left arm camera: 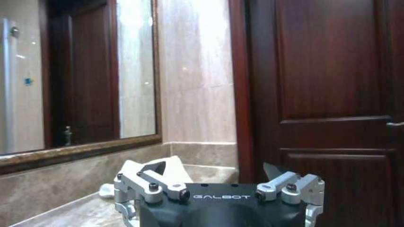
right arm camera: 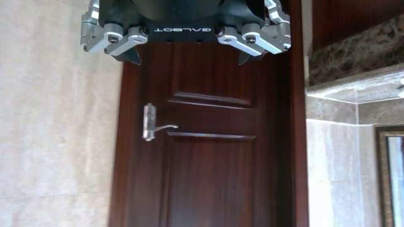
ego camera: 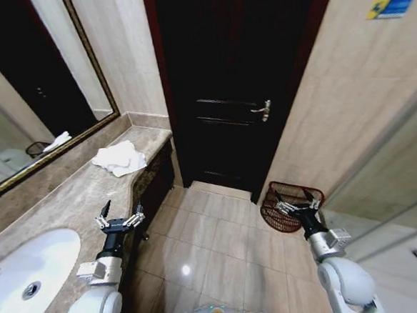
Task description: Discard the used towel into the hamper.
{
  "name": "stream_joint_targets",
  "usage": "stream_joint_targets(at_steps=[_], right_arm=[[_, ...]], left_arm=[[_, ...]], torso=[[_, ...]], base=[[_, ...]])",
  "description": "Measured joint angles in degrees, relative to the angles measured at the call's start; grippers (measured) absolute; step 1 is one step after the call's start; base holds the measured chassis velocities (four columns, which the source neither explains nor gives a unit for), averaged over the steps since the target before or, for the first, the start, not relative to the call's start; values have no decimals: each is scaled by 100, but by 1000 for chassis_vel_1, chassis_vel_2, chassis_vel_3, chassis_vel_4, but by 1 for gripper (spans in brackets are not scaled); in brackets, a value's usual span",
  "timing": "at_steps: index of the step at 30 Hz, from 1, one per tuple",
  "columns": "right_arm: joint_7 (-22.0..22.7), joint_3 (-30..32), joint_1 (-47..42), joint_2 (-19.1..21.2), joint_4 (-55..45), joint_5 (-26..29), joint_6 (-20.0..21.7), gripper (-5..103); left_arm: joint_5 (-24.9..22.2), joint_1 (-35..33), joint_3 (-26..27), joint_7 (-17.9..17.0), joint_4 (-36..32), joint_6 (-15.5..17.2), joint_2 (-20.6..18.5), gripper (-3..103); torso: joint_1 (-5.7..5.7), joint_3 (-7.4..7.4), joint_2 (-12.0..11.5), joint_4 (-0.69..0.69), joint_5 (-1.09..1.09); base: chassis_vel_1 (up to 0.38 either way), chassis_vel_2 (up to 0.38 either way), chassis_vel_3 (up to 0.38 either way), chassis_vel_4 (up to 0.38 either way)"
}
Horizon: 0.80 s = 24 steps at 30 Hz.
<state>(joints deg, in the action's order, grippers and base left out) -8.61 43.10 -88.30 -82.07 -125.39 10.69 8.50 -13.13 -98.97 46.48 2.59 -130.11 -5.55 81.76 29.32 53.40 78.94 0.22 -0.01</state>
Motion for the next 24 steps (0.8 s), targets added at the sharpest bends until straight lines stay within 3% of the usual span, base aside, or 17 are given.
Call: stream_joint_targets(at_steps=[18, 24], right_arm=[[8, -40, 89, -9, -63, 49, 100, 100], [-2, -39, 74, -12, -55, 42, 100, 100]], left_arm=[[-1, 18, 0, 15, 15, -39, 22, 100], [-34, 31, -10, -19, 86, -241, 37, 100]], torso=[[0, 0, 0, 0, 0], [0, 0, 0, -1, 1]], base=[[-54, 174, 176, -49], [-89, 125, 140, -104]])
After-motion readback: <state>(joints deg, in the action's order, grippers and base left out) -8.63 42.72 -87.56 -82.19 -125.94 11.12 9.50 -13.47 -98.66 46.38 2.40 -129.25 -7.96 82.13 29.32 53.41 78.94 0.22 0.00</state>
